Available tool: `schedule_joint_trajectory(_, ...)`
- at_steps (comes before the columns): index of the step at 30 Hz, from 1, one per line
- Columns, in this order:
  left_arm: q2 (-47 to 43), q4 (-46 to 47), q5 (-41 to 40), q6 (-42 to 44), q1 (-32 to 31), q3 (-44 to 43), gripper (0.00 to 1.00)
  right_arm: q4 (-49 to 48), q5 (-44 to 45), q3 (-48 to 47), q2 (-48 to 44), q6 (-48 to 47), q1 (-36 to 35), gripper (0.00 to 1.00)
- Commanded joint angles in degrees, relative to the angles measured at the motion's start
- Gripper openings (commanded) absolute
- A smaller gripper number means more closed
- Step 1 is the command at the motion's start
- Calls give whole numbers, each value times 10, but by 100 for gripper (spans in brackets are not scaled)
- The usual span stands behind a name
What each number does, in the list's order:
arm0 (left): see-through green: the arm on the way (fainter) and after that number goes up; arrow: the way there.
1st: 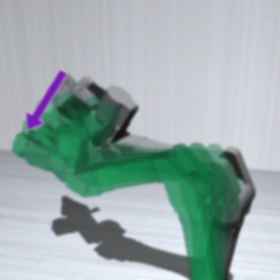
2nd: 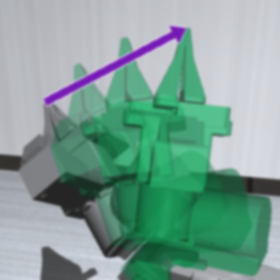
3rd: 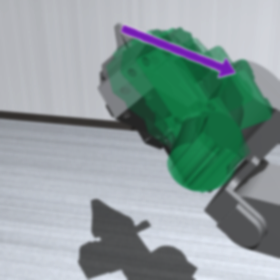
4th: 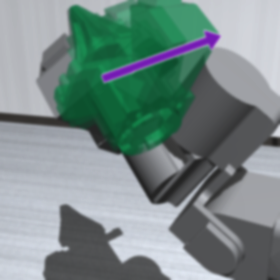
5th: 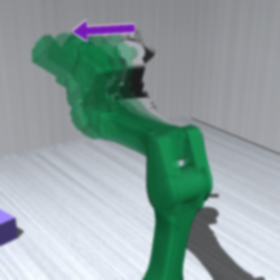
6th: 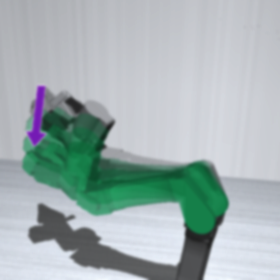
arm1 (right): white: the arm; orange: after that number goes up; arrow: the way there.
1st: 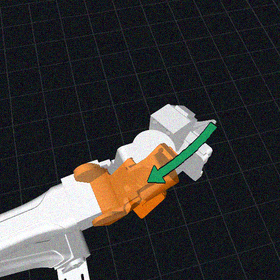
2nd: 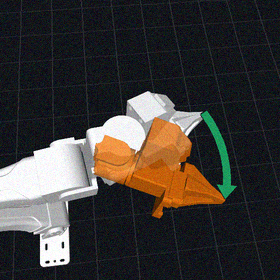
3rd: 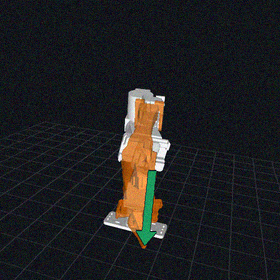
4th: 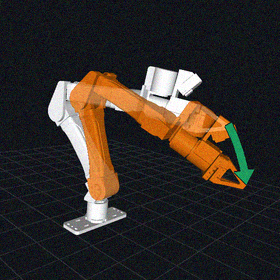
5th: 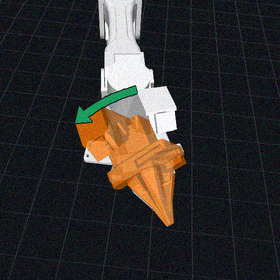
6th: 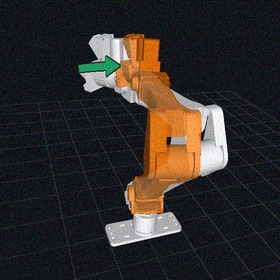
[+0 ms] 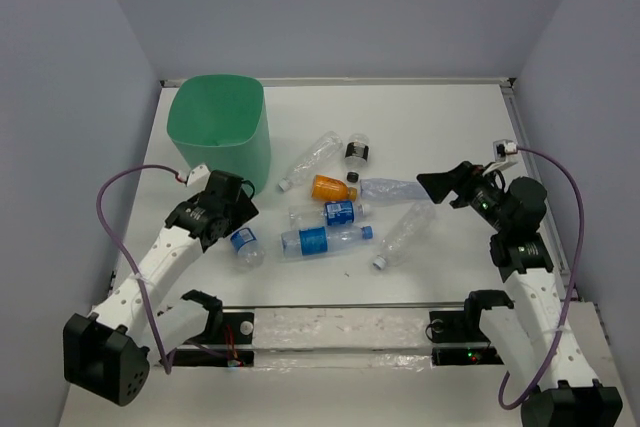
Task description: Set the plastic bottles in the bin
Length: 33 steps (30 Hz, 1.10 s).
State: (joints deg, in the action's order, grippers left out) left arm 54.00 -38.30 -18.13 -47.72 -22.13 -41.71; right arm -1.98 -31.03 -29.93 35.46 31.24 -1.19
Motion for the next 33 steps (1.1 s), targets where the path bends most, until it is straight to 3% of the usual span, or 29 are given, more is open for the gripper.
schedule_joint_trajectory(1,27,46,-69,-25,0,15,99,0,-5,-16,14,-11,-3,100)
schedule_joint_trajectory(9,94,161,-46,-55,0,87,99,0,-4,7,35,-6,-8,100)
schedule_joint_trajectory(16,150,198,-27,-54,0,97,96,68,42,47,8,0,-8,100)
schedule_joint_trajectory(19,136,223,-23,-54,0,120,81,119,81,79,-27,15,-8,100)
schedule_joint_trajectory(23,109,243,-21,-41,-1,142,73,181,99,92,-75,35,-8,100)
schedule_joint_trajectory(28,69,235,-18,-31,-4,147,72,218,102,116,-92,73,-8,100)
schedule_joint_trajectory(30,36,235,3,-16,-5,145,64,218,118,123,-82,81,-8,100)
schedule_joint_trajectory(33,-17,227,19,-2,-19,138,64,205,137,121,-63,84,-8,100)
